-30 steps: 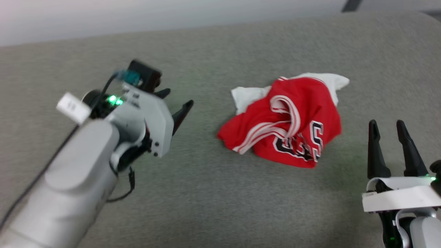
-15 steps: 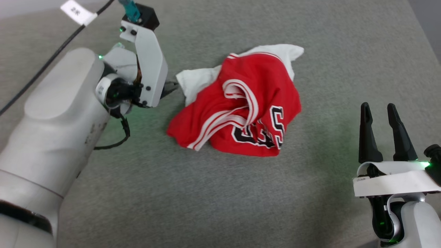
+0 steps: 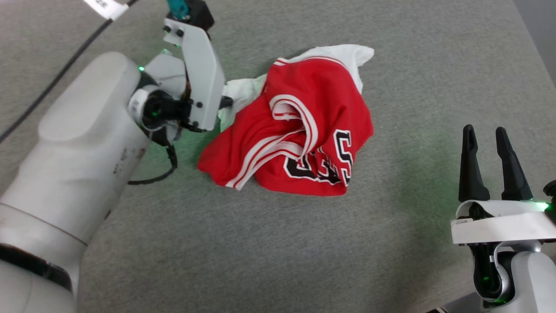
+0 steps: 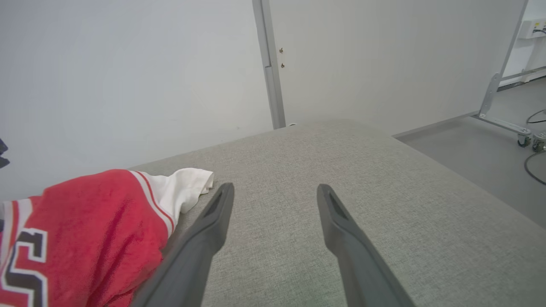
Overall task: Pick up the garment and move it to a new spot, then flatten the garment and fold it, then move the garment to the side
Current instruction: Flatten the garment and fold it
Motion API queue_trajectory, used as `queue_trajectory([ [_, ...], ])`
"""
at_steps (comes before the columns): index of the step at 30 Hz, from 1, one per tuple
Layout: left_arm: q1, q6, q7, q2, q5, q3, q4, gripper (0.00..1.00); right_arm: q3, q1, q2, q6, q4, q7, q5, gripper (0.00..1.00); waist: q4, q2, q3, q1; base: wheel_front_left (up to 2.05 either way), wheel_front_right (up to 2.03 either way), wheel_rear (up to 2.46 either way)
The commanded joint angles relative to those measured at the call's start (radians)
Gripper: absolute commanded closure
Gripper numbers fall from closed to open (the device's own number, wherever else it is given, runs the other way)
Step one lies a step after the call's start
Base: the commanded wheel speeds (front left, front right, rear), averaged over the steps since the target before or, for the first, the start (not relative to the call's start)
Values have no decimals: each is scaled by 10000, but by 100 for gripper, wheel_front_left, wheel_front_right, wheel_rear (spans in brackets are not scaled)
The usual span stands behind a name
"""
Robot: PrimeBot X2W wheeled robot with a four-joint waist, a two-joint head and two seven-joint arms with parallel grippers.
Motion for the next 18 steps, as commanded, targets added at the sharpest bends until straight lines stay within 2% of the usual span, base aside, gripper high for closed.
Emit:
queue_trajectory([
  [1, 271, 6, -27, -8, -119, -169, 11, 100, -66, -28, 26, -14, -36, -4, -112, 0, 328, 0, -183, 0, 0, 0, 0],
  [8, 135, 9, -838, 480, -467, -211, -159, 100, -163, 216, 19, -14, -72, -4, -472, 0, 1524, 0, -836, 0, 0, 0, 0],
  [13, 498, 10, -1407, 1368, -771, -10, -77, 100, -134, 343, -46, -14, -47, -4, -677, 0, 2367, 0, -1404, 0, 0, 0, 0],
  [18, 1121, 9, -1995, 2235, -1118, 252, -98, 100, -91, 516, -136, -14, -22, -4, -759, 0, 2885, 0, -1808, 0, 0, 0, 0],
])
